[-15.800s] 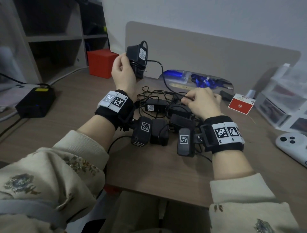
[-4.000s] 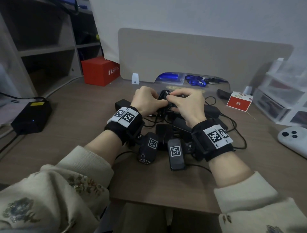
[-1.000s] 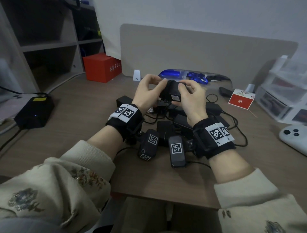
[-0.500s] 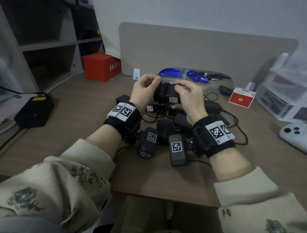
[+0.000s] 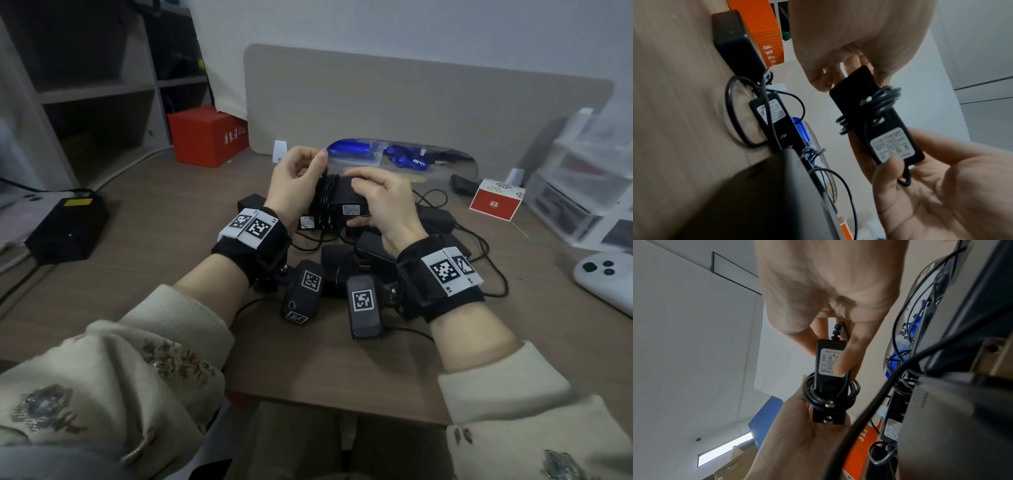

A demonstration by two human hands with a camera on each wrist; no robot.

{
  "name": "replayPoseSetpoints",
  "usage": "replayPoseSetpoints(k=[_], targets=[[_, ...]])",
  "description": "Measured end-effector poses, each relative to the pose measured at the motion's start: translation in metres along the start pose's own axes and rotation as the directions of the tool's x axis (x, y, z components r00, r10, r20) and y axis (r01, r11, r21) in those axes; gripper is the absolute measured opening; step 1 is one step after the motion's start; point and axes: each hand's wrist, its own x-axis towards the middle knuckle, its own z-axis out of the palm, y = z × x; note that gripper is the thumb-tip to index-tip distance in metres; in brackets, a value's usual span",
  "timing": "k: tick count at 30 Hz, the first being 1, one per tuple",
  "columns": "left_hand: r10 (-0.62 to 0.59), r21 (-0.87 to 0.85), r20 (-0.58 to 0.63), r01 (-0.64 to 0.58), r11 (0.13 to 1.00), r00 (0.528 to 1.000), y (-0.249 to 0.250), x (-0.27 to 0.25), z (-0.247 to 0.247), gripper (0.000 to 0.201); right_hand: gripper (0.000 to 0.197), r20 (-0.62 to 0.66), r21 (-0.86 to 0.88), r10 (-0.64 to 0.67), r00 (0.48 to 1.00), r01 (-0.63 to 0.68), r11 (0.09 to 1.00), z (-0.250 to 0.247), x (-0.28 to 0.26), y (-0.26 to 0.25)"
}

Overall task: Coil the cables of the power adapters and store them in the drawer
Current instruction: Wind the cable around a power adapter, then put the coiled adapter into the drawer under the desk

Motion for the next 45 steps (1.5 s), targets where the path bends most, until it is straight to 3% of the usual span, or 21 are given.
replayPoseSetpoints(k=[5,9,13,16,20,25,31,36,43,45], targets=[[-0.058,0.037,0.028,0.057,0.998,0.998,0.006,-0.001,0.000,0.018,0.017,-0.036,0.000,-0.034,0.999,0.034,0.999,0.000,0.002,-0.001],[-0.279,0.047,0.106,0.276,0.960,0.954,0.020,-0.003,0.001,0.041,0.011,-0.084,0.021,-0.055,0.995,0.057,0.998,-0.002,0.002,-0.006],[-0.341,-0.093,0.189,0.363,0.927,0.921,0.037,-0.012,0.005,0.041,0.009,-0.187,-0.024,-0.123,0.975,0.121,0.992,-0.002,0.003,-0.020],[-0.261,-0.109,0.184,0.283,0.953,0.948,0.063,-0.019,0.001,0.035,0.014,-0.168,-0.031,-0.189,0.967,0.187,0.982,0.006,-0.002,-0.047],[-0.092,-0.075,0.016,0.093,0.993,0.996,0.108,-0.031,-0.022,0.029,0.011,-0.088,-0.016,-0.314,0.945,0.314,0.949,0.032,-0.013,-0.090],[0.029,-0.137,-0.256,-0.066,0.988,0.966,0.148,-0.057,-0.070,0.027,0.012,0.042,0.107,-0.394,0.918,0.388,0.916,0.101,-0.031,-0.125],[0.101,-0.092,-0.528,-0.175,0.980,0.843,0.164,-0.102,-0.166,0.025,0.005,0.283,0.294,-0.392,0.875,0.310,0.904,0.214,-0.070,-0.138],[0.167,0.028,-0.748,-0.221,0.975,0.642,0.175,-0.160,-0.241,0.022,0.007,0.472,0.389,-0.398,0.786,0.220,0.895,0.296,-0.131,-0.138],[0.140,0.115,-0.896,-0.084,0.990,0.421,0.179,-0.237,-0.316,0.027,0.015,0.694,0.380,-0.315,0.648,0.043,0.924,0.380,-0.210,-0.126],[0.111,0.094,-0.921,-0.064,0.994,0.374,0.179,-0.250,-0.332,0.026,0.026,0.747,0.352,-0.276,0.605,-0.006,0.936,0.397,-0.223,-0.121]])
